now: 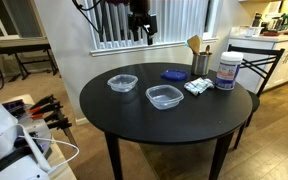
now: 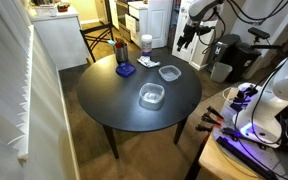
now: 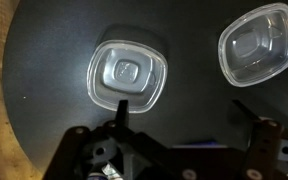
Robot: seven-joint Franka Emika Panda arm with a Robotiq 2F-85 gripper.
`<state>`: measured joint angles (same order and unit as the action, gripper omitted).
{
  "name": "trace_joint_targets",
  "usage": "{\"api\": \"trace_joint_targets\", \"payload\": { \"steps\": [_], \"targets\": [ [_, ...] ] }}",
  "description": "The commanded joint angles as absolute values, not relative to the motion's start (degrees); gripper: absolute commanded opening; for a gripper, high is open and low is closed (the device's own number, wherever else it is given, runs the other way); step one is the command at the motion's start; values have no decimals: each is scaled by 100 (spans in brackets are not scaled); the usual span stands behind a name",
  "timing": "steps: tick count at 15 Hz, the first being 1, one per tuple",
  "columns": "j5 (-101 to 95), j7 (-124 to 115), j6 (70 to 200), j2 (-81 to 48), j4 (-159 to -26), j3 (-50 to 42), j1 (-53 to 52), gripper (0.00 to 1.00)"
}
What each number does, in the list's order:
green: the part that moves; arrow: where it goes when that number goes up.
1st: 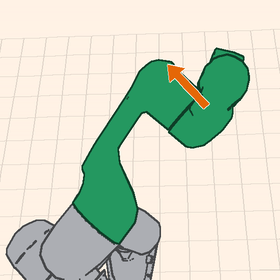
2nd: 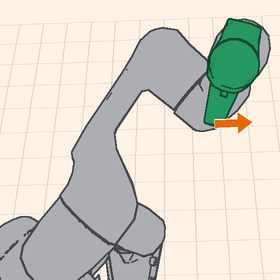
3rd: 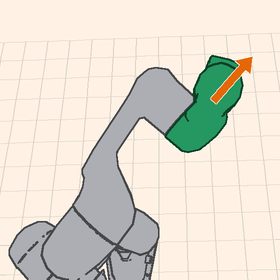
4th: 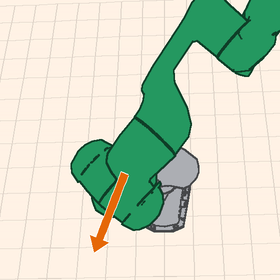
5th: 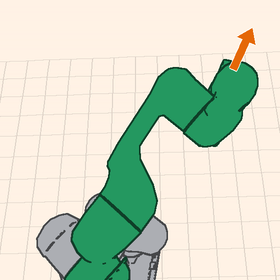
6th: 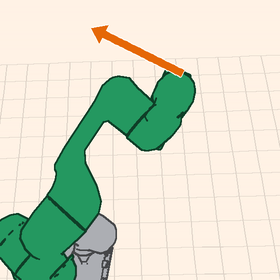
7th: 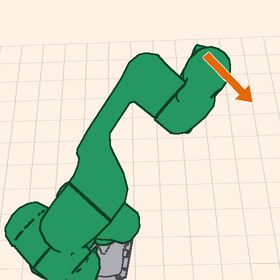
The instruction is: Stack the two clear bowls together.
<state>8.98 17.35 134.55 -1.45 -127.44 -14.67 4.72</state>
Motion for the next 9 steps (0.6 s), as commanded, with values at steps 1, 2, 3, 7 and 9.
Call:
{"api": "trace_joint_targets", "payload": {
  "steps": [1, 2, 3, 7, 9],
  "targets": [
    [969, 1567, 13598, -836, -12306, -1209, 704, 100],
    [956, 1529, 13602, -982, -12211, -1163, 739, 100],
    [924, 1477, 13588, -1072, -12143, -1124, 771, 100],
    [846, 1580, 13531, -992, -12249, -1022, 849, 100],
    [847, 1580, 13531, -977, -12248, -1020, 849, 100]
  ]
}}
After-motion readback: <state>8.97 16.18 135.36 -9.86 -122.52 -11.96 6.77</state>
